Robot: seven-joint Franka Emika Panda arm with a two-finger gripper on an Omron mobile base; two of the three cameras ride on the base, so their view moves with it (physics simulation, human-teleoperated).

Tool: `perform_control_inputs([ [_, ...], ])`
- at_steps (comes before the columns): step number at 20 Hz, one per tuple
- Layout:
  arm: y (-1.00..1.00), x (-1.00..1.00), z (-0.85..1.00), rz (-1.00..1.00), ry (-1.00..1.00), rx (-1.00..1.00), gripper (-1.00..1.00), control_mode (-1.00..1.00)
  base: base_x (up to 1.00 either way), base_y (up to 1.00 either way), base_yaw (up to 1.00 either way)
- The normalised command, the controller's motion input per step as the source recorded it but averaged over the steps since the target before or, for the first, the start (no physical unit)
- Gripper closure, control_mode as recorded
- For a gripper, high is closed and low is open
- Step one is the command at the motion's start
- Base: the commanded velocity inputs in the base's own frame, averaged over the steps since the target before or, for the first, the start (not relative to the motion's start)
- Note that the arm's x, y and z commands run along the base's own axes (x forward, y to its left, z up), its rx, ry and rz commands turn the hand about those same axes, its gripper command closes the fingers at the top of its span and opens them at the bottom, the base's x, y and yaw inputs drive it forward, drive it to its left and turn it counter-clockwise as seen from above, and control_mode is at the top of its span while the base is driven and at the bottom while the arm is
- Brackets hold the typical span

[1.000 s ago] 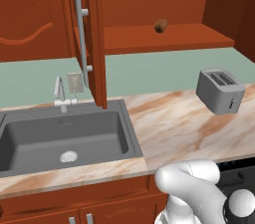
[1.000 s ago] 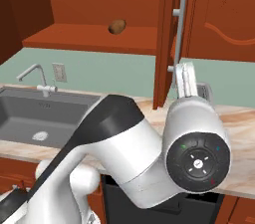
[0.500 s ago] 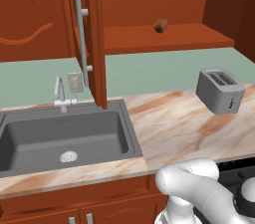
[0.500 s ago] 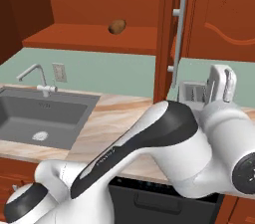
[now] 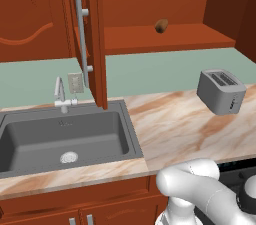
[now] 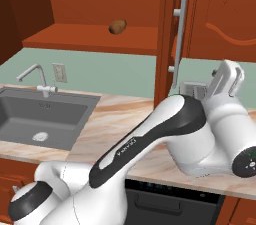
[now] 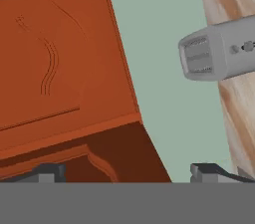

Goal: Pick the potato from the counter and place it in the cabinet. Then close the cabinet.

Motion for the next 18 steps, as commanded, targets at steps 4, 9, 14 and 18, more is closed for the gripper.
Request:
perform_control_inputs([
  [4,0.0,0.34,0.15,0.0,-0.03,0.14,-1.0,-1.0,0.0,0.0,0.0],
  [9,0.19,0.05,0.03,0.06,-0.1,0.07,-1.0,-1.0,0.0,0.0,0.0],
  [14,0.46,0.0,0.0,0.21,-0.04,0.03,-1.0,-1.0,0.0,0.0,0.0],
  [18,0.64,0.0,0.0,0.31,-0.02,0.0,-1.0,-1.0,0.0,0.0,0.0],
])
